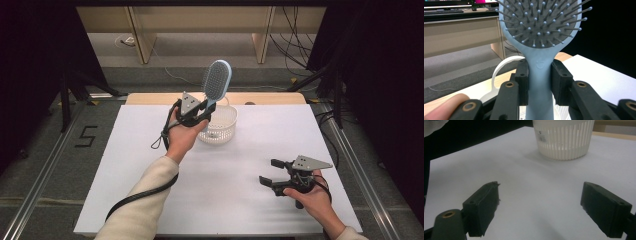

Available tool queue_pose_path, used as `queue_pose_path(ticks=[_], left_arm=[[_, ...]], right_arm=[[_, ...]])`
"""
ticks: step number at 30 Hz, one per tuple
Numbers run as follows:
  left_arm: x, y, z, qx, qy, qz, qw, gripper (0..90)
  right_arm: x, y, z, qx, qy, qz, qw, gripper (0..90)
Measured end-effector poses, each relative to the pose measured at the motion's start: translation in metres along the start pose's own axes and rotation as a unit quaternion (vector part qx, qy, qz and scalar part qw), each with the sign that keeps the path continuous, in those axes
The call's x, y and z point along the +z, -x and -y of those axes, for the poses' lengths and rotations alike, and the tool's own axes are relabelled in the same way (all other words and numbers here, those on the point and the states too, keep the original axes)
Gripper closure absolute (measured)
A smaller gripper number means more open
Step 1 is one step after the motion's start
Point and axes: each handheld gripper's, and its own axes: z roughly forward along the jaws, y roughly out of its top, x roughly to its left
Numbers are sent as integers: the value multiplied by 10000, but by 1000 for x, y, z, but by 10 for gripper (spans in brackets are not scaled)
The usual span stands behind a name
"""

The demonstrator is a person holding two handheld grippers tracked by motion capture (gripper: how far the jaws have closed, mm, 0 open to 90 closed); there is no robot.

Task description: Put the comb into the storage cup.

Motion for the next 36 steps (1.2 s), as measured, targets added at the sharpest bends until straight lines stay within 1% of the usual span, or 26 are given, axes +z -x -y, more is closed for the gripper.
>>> queue_pose_path(ticks=[12,23,36], left_arm=[[3,0,-3,13,6,-9,10000,695],[5,0,-4,-17,-7,-18,10000,695],[7,0,-6,21,-13,-13,10000,695]], right_arm=[[0,0,0,7,2,-1,10000,162],[0,0,0,8,-1,-4,10000,162],[0,0,0,8,3,-3,10000,162]])
